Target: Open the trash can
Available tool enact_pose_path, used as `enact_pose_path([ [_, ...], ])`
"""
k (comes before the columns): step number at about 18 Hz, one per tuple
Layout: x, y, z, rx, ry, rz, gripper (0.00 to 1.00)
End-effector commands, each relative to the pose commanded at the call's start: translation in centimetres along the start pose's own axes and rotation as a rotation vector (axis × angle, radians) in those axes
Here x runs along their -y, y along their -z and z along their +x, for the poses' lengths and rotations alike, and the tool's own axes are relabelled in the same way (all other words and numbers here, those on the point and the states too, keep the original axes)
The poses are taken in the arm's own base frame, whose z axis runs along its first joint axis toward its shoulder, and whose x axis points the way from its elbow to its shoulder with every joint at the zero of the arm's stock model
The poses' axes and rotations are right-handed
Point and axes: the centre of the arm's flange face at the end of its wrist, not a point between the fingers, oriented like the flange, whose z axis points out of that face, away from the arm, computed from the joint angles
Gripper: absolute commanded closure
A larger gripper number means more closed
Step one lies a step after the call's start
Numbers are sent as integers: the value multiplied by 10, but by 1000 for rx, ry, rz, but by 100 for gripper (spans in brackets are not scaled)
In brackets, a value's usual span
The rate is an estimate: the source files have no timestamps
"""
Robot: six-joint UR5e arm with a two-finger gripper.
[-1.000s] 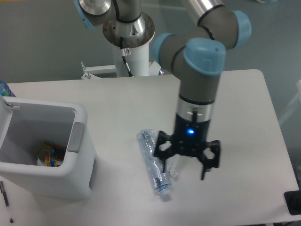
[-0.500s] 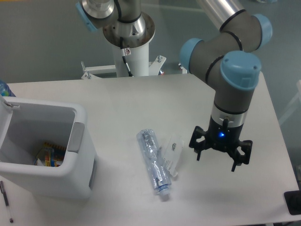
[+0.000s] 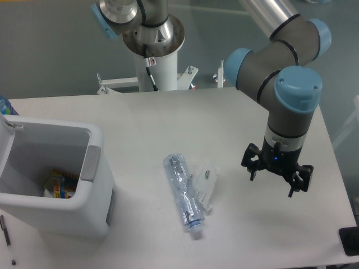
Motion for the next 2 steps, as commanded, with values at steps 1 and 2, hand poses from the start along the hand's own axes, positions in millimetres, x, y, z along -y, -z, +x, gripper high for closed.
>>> enact_pose_path([
  [1, 0, -5, 5, -9, -1, -4, 0],
  [2, -1, -7, 8, -8, -2, -10, 0],
])
